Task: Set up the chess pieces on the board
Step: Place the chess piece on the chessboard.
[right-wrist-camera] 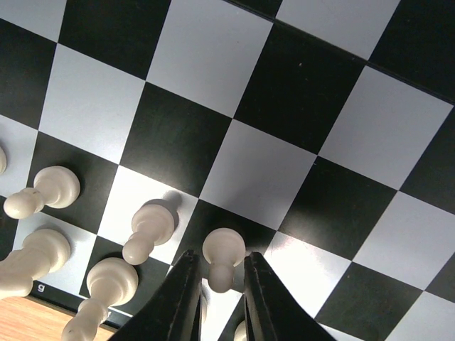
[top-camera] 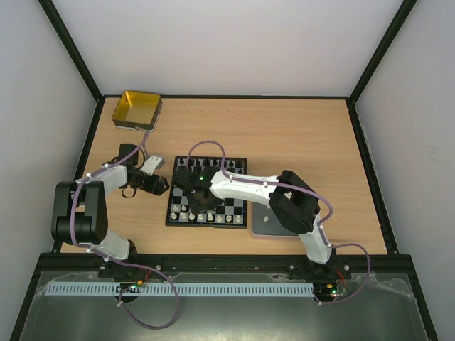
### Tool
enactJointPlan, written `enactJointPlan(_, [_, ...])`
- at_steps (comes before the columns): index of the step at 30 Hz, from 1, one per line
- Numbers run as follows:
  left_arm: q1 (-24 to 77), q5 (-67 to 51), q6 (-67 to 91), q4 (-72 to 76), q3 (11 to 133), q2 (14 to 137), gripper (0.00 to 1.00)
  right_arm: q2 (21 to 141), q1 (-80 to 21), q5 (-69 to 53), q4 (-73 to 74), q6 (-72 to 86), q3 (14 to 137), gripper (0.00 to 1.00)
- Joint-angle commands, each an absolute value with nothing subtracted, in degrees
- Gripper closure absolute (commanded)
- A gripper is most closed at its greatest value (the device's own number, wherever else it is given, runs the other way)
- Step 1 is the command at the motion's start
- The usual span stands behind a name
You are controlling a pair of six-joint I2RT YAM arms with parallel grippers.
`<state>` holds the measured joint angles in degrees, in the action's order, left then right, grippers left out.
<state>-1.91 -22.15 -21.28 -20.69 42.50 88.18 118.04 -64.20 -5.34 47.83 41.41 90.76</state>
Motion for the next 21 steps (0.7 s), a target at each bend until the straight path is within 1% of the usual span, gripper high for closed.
enactJointPlan(1, [-2.2, -23.3, -21.7, -22.5, 42.9, 88.2, 0.16, 118.3, -64.8, -3.6, 50.0, 41.8, 92.6, 0.82])
enactJointPlan(16, [-2.2, -23.2, -21.8, -22.6, 42.9, 88.3, 0.16, 115.9, -64.0, 3.0, 52.5, 43.1, 95.0, 0.82])
enactJointPlan(19, [-2.2, -23.3, -21.7, -22.6, 43.0, 88.2, 0.16, 112.6, -62.1, 4.0, 52.2, 43.8, 92.3, 0.82])
enactJointPlan(21, [-2.2, -23.3, -21.8, -22.6, 42.9, 88.2, 0.16, 108.4, -59.7, 4.3, 51.0, 44.8, 87.2, 0.82])
